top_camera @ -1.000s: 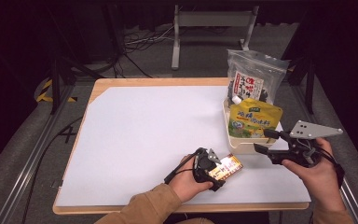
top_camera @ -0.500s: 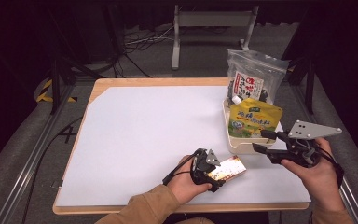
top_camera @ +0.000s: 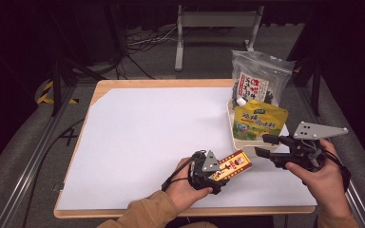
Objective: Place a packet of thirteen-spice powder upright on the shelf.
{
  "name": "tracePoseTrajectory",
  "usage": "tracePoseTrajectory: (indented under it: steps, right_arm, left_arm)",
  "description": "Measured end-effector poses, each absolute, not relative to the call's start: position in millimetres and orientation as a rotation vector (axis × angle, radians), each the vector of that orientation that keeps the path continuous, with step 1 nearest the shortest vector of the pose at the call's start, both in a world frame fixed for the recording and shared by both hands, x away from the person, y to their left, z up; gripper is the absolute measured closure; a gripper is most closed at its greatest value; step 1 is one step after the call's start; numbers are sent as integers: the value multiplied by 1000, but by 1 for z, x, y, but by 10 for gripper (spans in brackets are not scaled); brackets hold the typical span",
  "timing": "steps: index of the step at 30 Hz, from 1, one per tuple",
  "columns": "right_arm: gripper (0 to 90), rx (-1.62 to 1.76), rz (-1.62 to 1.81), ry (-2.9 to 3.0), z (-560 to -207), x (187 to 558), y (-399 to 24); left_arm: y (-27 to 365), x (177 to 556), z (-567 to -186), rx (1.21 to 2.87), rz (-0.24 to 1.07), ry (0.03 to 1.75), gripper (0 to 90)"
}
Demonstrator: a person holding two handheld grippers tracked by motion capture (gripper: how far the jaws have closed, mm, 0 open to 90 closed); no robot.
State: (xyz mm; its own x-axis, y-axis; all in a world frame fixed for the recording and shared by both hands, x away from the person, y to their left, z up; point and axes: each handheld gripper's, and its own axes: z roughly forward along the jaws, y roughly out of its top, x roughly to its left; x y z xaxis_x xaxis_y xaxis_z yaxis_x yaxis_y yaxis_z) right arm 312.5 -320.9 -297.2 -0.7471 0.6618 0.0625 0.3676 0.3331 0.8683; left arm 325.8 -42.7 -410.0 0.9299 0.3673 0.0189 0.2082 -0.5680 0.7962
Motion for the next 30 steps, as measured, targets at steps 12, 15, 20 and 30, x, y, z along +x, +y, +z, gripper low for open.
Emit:
tracePoseTrajectory:
  steps: [12,15,20,30]
  right_arm:
    - [447,1087,1409,2302,-304,314,-318]
    - [447,1104,1400,2297,-305,314,-317]
    - [441,1135,1411,2296,-306,315,-318]
    - [408,1247,1454,2317,-308,318,-316]
  left_arm:
    - [-41,316,-413,2039,321,380,326]
    - [-39,315,-412,2018,329,372,326]
    - [-36,312,-409,1971,338,356,326]
    - [-30,305,-410,1871,334,324,326]
